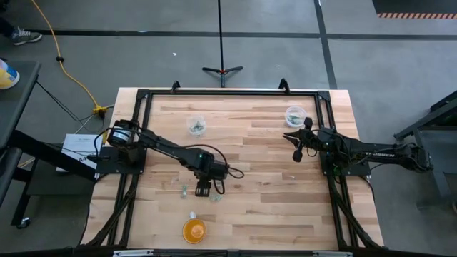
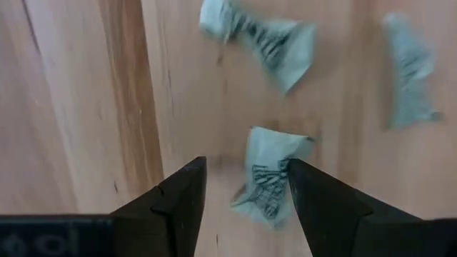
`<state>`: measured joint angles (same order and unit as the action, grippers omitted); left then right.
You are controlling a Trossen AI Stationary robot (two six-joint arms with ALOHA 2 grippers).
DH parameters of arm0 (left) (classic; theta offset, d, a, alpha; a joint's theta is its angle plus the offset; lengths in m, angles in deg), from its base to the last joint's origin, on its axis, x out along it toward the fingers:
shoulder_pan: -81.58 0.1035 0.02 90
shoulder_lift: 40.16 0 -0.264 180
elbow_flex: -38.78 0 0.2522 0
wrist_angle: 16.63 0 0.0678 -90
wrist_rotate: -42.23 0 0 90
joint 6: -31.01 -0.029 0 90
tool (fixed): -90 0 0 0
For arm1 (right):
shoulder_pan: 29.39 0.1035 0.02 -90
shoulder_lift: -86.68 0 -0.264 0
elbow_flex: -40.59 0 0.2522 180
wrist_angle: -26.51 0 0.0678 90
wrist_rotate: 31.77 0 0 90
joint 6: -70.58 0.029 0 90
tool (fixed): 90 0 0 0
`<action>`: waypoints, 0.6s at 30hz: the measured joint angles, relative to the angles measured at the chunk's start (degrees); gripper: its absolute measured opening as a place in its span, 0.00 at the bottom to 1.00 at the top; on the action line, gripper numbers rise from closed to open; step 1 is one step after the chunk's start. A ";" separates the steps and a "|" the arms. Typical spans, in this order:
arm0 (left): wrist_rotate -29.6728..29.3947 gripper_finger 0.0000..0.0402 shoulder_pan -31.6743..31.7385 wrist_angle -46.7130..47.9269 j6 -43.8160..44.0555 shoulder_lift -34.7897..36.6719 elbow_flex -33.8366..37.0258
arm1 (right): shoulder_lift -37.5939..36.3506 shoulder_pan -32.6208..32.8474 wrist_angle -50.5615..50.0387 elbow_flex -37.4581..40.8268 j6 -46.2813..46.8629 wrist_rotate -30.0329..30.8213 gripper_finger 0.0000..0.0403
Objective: Pick and place items into bin
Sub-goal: Put the stevia packet into the left transparent bin
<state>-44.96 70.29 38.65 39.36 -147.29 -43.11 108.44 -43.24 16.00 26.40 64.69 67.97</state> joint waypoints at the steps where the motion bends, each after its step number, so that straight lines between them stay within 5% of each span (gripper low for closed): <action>1: 0.02 0.58 0.03 -0.98 0.52 0.00 0.88 | 0.02 0.02 0.00 0.00 0.00 -0.02 0.08; 18: 1.72 0.55 0.09 -3.54 -0.54 0.31 2.85 | 0.02 0.02 0.33 0.00 1.11 -0.02 0.08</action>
<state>-43.24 70.38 35.11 38.82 -146.99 -40.26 108.46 -43.23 16.33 26.40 65.80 67.95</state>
